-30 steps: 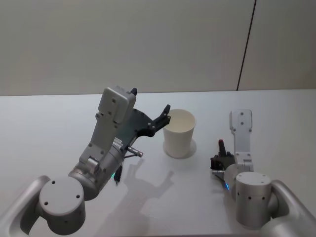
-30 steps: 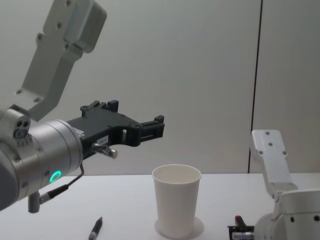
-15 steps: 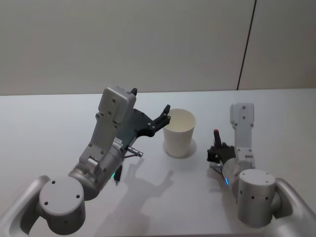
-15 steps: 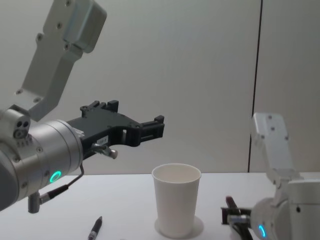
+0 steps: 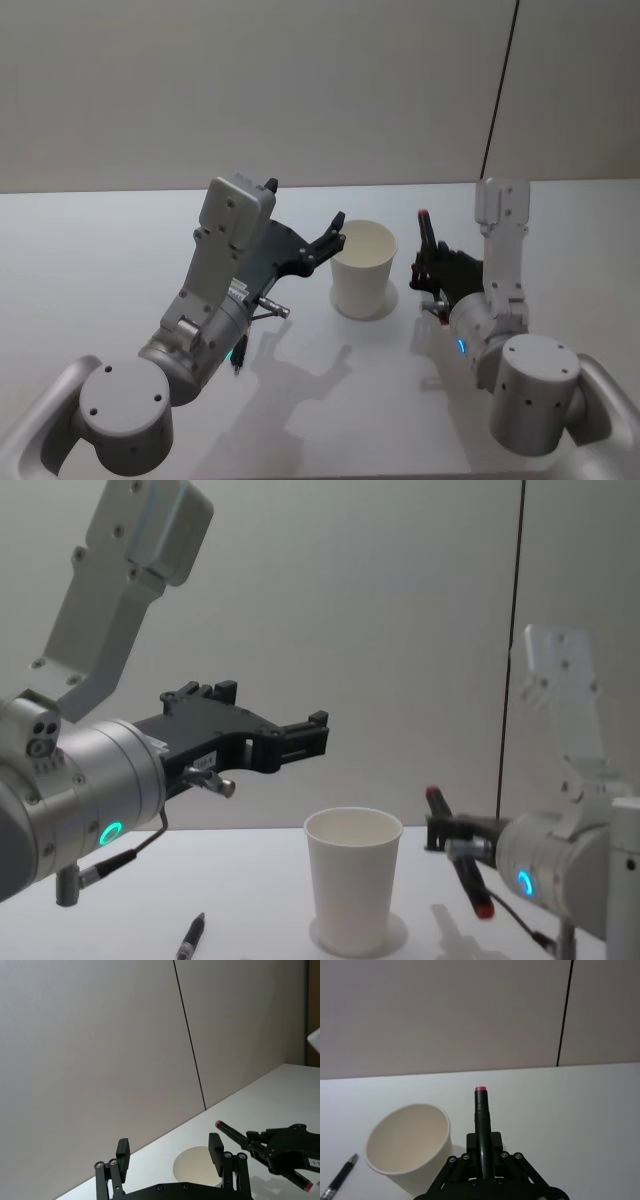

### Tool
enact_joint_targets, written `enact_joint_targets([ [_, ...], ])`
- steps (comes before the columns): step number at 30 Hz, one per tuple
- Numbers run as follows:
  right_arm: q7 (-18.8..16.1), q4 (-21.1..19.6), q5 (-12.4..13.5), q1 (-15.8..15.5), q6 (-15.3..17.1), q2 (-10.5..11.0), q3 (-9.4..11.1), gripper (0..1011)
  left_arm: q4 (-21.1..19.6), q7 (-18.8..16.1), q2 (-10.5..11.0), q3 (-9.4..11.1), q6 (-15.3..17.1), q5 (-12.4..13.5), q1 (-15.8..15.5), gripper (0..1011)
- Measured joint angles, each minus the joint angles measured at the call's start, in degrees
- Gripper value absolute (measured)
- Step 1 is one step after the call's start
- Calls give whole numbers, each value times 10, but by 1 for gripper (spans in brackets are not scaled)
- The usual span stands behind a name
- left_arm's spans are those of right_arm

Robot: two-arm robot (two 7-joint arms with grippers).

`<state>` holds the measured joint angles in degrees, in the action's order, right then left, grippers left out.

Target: Place the pen into the pen holder.

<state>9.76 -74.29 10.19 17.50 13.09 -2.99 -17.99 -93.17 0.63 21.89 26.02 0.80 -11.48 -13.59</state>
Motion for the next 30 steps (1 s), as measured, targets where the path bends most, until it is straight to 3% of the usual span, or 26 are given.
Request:
enact_joint_targets([
  [9, -43, -28, -4, -10, -56, 8, 2, 158, 0, 0, 0, 0, 0, 0, 0, 1000],
  [19, -110, -38, -5, -12, -143, 20, 10, 158, 0, 0, 0, 0, 0, 0, 0, 1002],
  [25, -149, -29, -2, -5, -196, 24, 15, 158, 0, 0, 0, 0, 0, 0, 0, 1002],
  [30, -197, 4, 2, 13, -259, 25, 21, 158, 0, 0, 0, 0, 0, 0, 0, 1002],
])
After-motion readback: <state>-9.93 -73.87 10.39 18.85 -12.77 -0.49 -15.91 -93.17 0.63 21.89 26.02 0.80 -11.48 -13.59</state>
